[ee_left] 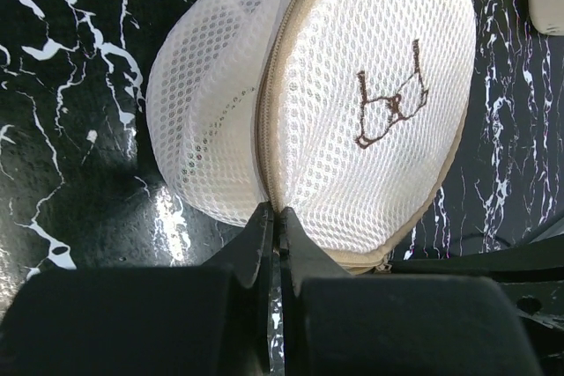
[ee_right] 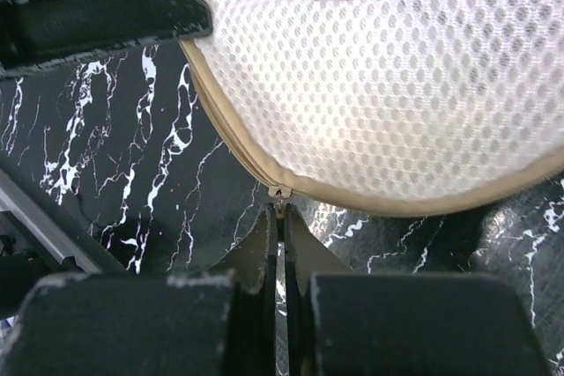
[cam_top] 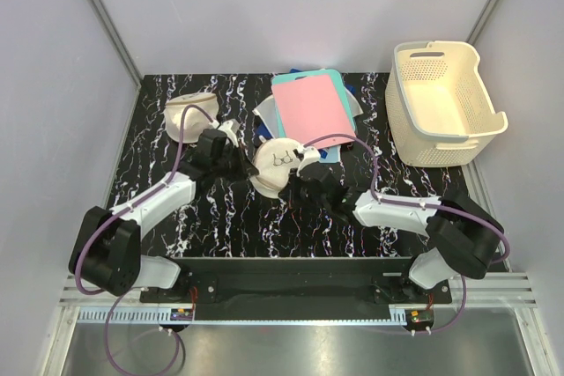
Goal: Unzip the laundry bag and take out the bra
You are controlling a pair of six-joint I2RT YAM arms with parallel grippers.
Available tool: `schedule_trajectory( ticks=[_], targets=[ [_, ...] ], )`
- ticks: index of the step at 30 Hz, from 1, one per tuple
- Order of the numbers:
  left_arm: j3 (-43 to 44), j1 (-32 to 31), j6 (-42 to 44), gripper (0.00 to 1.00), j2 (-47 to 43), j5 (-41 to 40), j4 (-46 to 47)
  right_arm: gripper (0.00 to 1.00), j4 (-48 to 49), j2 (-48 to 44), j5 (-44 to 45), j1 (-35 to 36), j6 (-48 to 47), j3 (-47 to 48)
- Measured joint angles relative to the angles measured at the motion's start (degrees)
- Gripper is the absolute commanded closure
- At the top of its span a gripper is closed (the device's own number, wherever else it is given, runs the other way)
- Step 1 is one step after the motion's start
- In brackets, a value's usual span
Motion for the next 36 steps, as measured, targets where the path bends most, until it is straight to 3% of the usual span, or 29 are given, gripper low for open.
schedule_trajectory(
  ticks=[15, 16, 19, 20, 24, 36],
  targets=[
    [6.03, 0.59, 2.67, 1.00, 4.20, 1.42, -0.76, 1.00, -0.22, -1.20, 1.66, 0.02, 0.26, -0.94],
    [6.67, 0.57, 2.91, 0.81, 4.90, 1.38, -0.76, 1.00, 0.28, -1.20, 1.49, 0.02, 0.46, -0.98],
    [8.00, 0.59, 3.61, 0.39, 6.29, 0.79, -0.87, 1.00, 1.79, -0.92, 0.02, 0.02, 0.92, -1.03],
    [8.26, 0.59, 4.31, 0.36, 6.38, 0.39, -0.87, 1.00, 1.97, -0.74, -0.39, 0.02, 0.98, -1.01],
    [8.68, 0.37, 4.42, 0.33, 6.08, -1.75, -0.68, 1.00, 2.08, 1.92, -2.75, 0.02, 1.09, 0.20],
    [-1.38, -2.86, 1.77, 0.42, -1.66, -3.89, -0.79, 1.00, 3.13, 6.67, -7.13, 0.02, 1.11, 4.61]
  ],
)
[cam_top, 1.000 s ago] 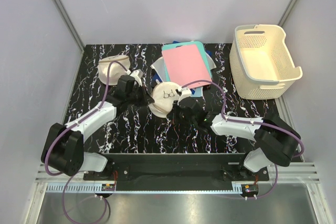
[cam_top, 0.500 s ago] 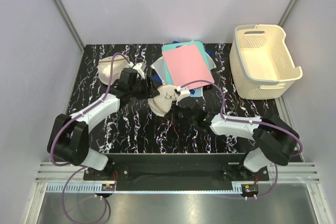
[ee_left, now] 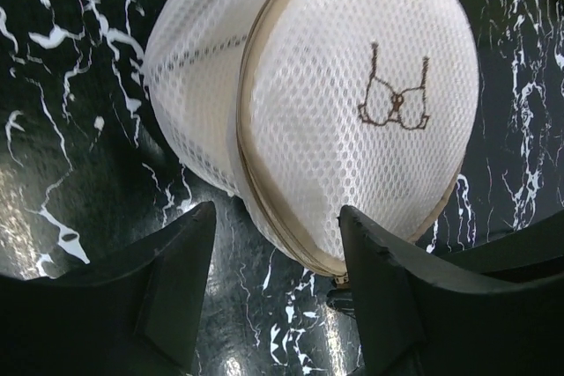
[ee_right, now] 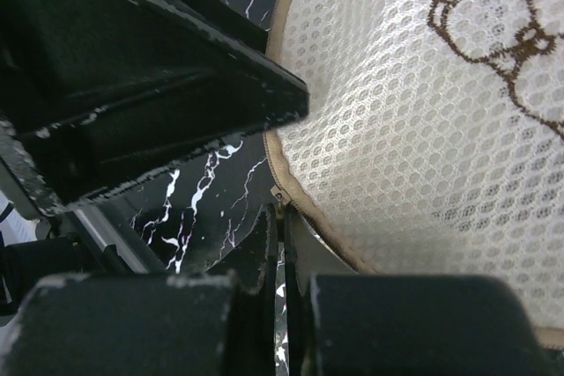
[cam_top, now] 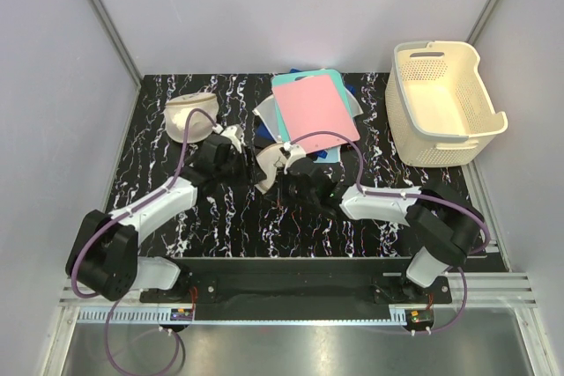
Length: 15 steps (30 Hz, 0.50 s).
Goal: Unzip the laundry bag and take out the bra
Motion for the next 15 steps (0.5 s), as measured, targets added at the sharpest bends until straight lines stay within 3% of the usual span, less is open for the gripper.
schedule_trajectory(
  ticks=[2, 10, 15],
  targets=[
    [-0.52, -0.31, -0.70, 0.47, 0.00, 0.26, 0.15, 1.00, 0.22, 0.44, -0.72, 0.00, 0.00, 0.33],
    [-0.70, -0.70, -3.13, 1.00, 2.64, 1.95, 3.30, 1.00, 0.35, 0.63, -1.01, 0.00, -0.02, 0.37],
    [-0.42, -0.70, -3.58, 1.00, 4.22, 3.08, 4.50, 1.00, 0.11, 0.63, -0.92, 0.00, -0.02, 0.37]
  ],
)
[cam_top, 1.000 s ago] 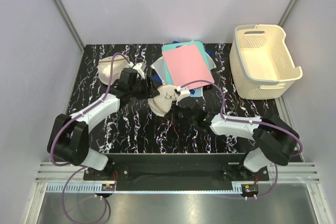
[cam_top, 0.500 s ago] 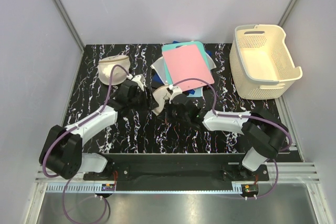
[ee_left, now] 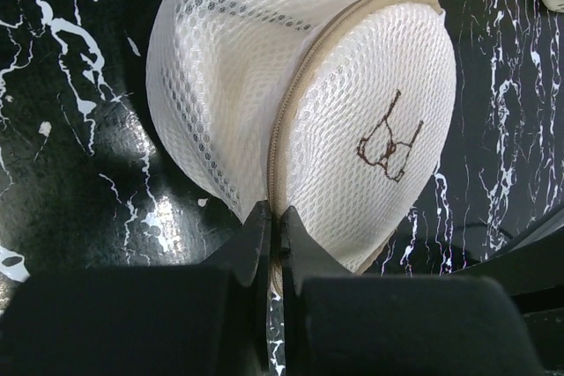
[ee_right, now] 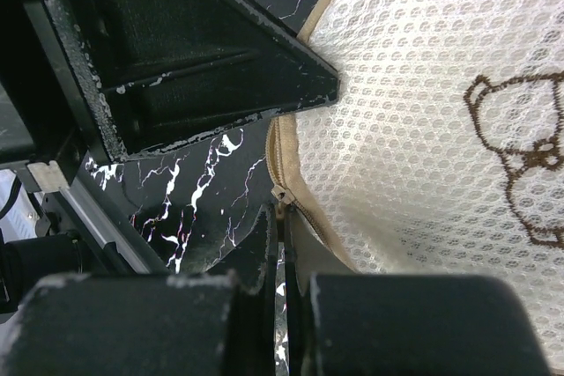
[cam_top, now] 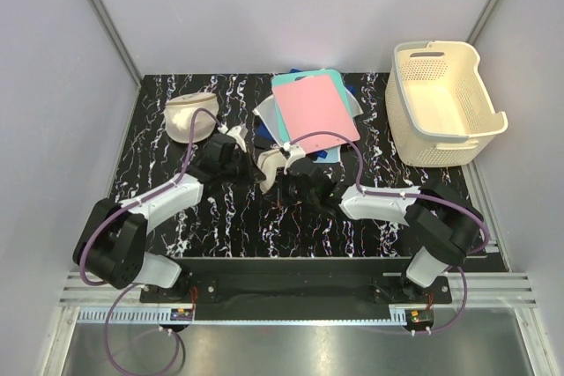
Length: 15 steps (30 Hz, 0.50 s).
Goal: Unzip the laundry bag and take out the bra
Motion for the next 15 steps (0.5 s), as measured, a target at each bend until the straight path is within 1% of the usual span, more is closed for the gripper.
schedule_trajectory(
  ticks=[15],
  targets=[
    [1.73, 1.11, 1.36, 1.00, 0.31, 0.17, -1.40, 1.00, 0.22, -0.26, 1.14, 0.00, 0.04, -0.72]
  ],
)
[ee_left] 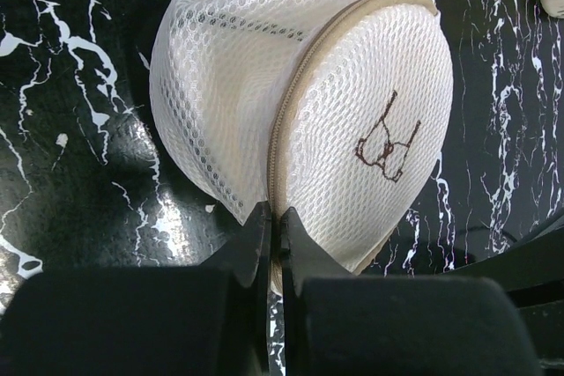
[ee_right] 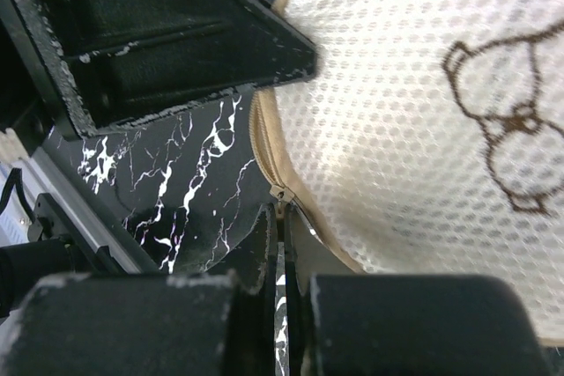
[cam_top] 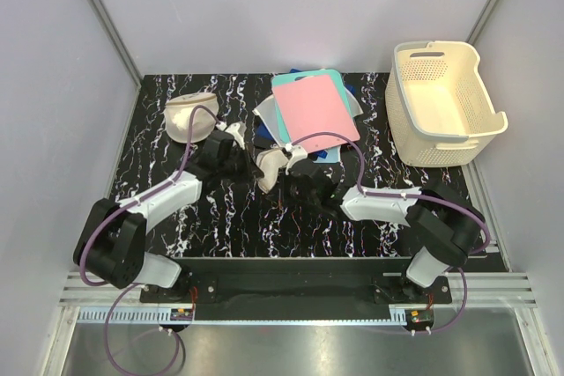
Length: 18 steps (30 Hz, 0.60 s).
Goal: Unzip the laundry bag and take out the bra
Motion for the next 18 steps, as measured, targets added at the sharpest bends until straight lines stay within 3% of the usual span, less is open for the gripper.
schedule_trajectory(
  ticks=[18],
  targets=[
    [0.11, 3.78, 1.49, 1.00, -1.86, 0.11, -2.01, 1.00, -0.63, -3.04, 4.35, 0.00, 0.00, -2.16]
  ],
)
